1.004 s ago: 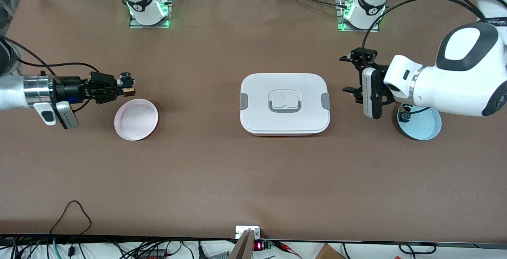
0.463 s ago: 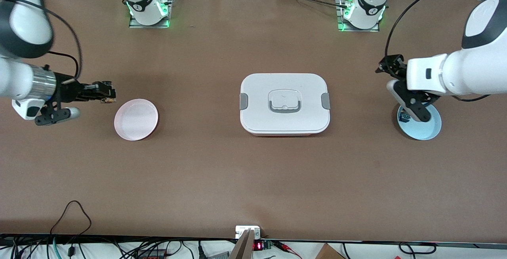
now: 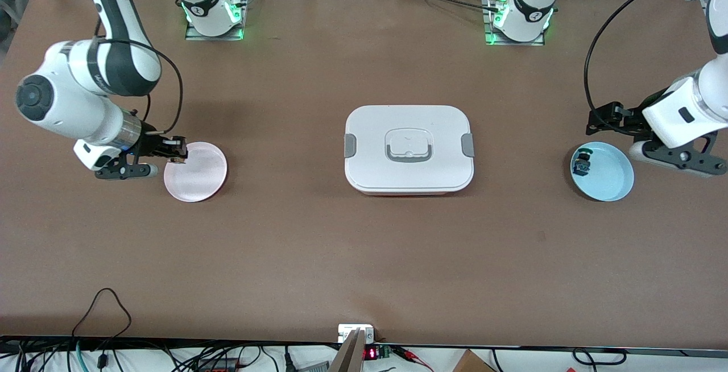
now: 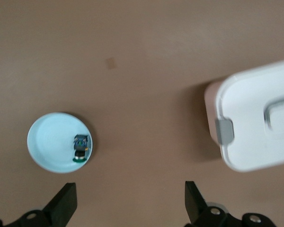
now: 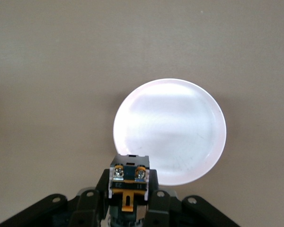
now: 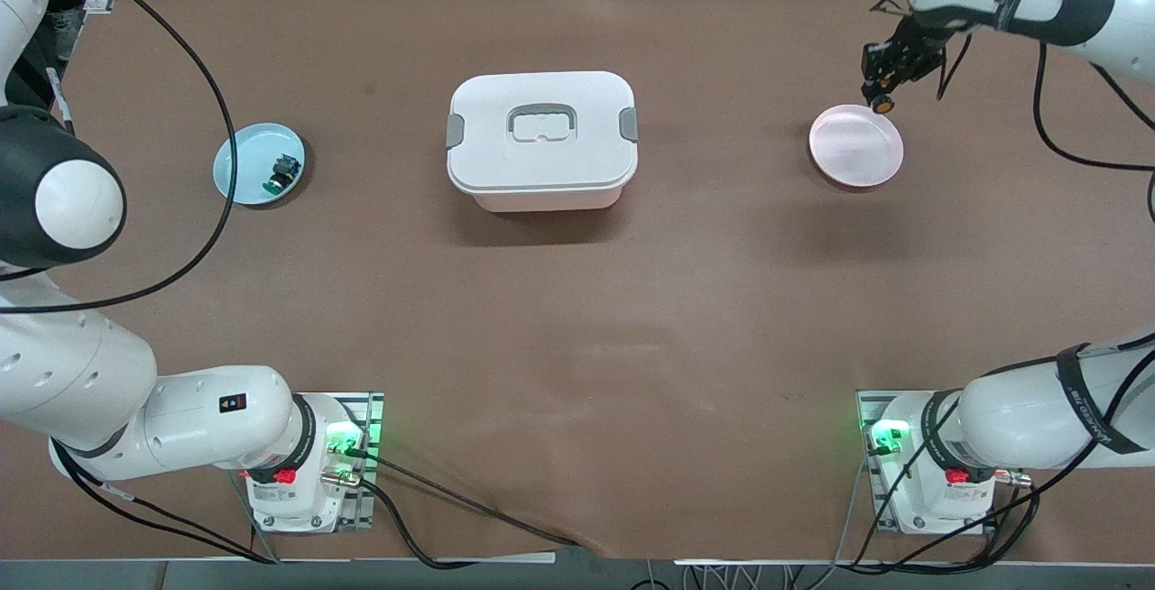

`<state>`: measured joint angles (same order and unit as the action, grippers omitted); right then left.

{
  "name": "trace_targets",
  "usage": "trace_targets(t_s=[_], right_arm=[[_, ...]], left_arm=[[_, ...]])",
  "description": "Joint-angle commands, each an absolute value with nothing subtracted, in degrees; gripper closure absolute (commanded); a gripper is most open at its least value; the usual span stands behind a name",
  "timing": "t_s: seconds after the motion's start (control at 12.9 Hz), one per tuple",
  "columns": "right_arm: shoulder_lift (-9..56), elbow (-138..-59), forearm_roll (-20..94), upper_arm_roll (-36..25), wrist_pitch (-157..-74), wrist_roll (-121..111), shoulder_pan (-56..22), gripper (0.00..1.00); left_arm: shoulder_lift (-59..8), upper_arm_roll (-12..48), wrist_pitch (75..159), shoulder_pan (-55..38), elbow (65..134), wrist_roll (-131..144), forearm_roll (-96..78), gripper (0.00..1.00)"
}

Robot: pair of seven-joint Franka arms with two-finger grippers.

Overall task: Transfer orange switch to right arm and place
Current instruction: 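Lower the switch onto the white plate with the right gripper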

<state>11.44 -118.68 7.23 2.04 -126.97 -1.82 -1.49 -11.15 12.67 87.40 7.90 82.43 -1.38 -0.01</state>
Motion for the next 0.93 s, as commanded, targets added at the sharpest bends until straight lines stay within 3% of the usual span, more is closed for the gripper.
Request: trace_targets(t_s=[0.0,0.31,0.54,0.85], right_arm=[[13.43,-125.49,6.07,2.02,-139.09,0.97,-1.85,1.00],[18.62,-125.68,5.37,2.02,-146.84,-1.04,-1.76,1.00],[22.67,-125.60,5.01,2.02,-153.96,-4.04,-1.50,1.00],[24.52,-125.60,5.01,2.02,-156.88,-8.16,-1.23,0.89]], left_arm=[[-2.57,5.12,90.09,1.51,91.30,4.83,-0.44,0.00],[4.81,3.25,92.45,-2.36,99.82,4.75,2.81,0.00],[4.66,3.25,92.99,-1.50,99.06,4.05,1.59,0.00],[2.81,3.16,92.29,-1.15,96.68,4.30,1.41,0.00]])
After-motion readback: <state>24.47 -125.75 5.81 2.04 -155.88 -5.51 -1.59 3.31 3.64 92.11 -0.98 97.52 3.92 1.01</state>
